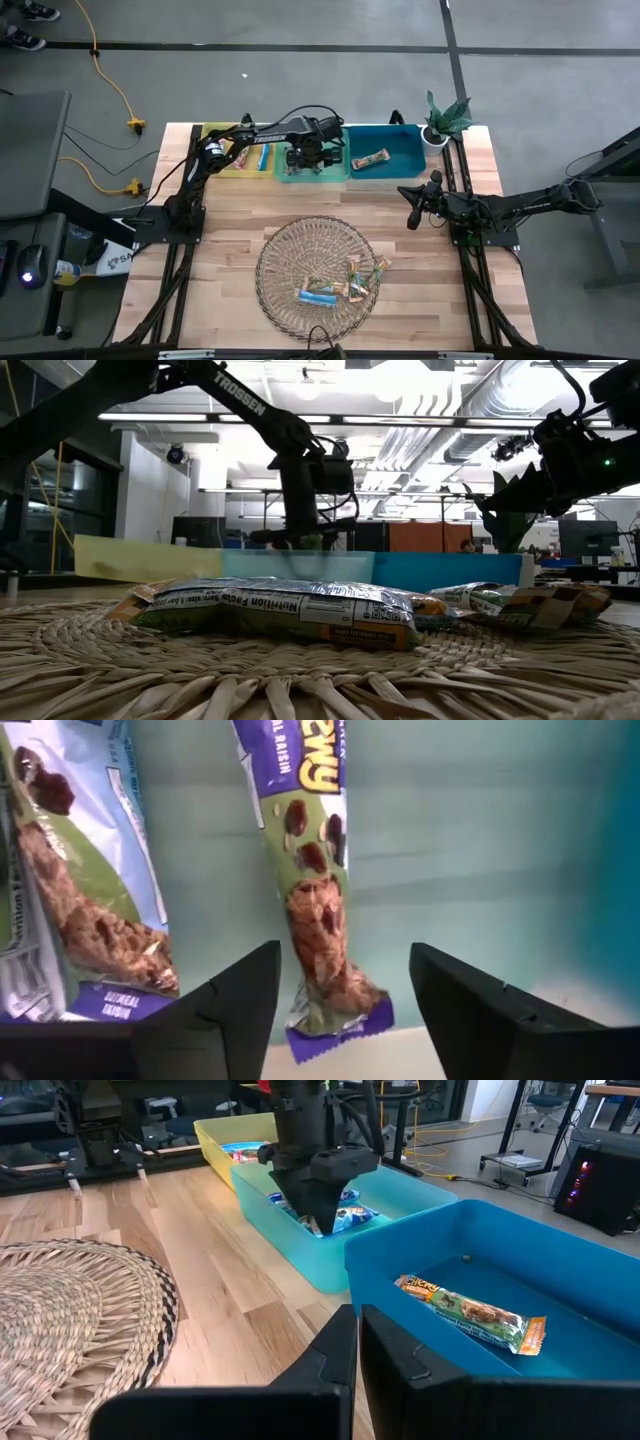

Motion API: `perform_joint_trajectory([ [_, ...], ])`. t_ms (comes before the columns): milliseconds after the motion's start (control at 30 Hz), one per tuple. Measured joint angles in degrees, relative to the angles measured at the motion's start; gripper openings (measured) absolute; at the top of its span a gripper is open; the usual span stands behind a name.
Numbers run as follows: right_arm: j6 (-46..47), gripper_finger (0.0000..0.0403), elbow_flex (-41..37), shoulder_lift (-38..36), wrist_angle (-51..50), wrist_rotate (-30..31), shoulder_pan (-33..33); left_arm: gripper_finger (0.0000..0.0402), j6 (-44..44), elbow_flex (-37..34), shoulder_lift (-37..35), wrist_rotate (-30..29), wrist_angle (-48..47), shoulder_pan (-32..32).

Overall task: Pick and place Granola Bars by type
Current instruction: Put the blue granola bar into the green bin, then put the yellow granola bar into the blue bin

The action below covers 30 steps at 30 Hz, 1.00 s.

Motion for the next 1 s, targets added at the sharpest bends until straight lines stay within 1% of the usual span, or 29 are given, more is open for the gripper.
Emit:
perform_joint_trajectory([
  [100, 0.0, 0.0000, 0.0, 0.0, 0.0, 0.0, 0.0, 0.0229, 1.7, 0.0, -0.6, 0.0, -0.3, 0.0],
  [267, 0.0, 0.0000, 0.0, 0.0, 0.0, 0.0, 0.0, 0.0229, 5.4, 0.1, -1.4, 0.9, -0.6, -0.1],
  [367, 0.0, 0.0000, 0.0, 0.0, 0.0, 0.0, 0.0, 0.0230, 6.0, 0.0, -1.6, 0.9, -2.3, 0.0],
  [500, 0.0, 0.0000, 0.0, 0.0, 0.0, 0.0, 0.0, 0.0230, 6.9, 0.0, -1.9, 0.8, -2.0, 0.0],
  [600, 0.0, 0.0000, 0.0, 0.0, 0.0, 0.0, 0.0, 0.0230, 8.0, 0.0, -3.2, -0.7, -1.7, 0.0],
  [800, 0.0, 0.0000, 0.0, 0.0, 0.1, 0.0, 0.0, 0.0230, 15.6, 0.0, -9.7, -2.5, 1.7, -0.4],
  [933, 0.0, 0.0000, 0.0, 0.0, 0.0, 0.0, 0.0, 0.0230, 21.9, 0.0, -16.5, -5.7, 3.0, -2.1],
  [1000, 0.0, 0.0000, 0.0, 0.0, 0.0, 0.0, 0.0, 0.0230, 24.4, 0.0, -20.3, -8.5, 2.7, -3.3],
])
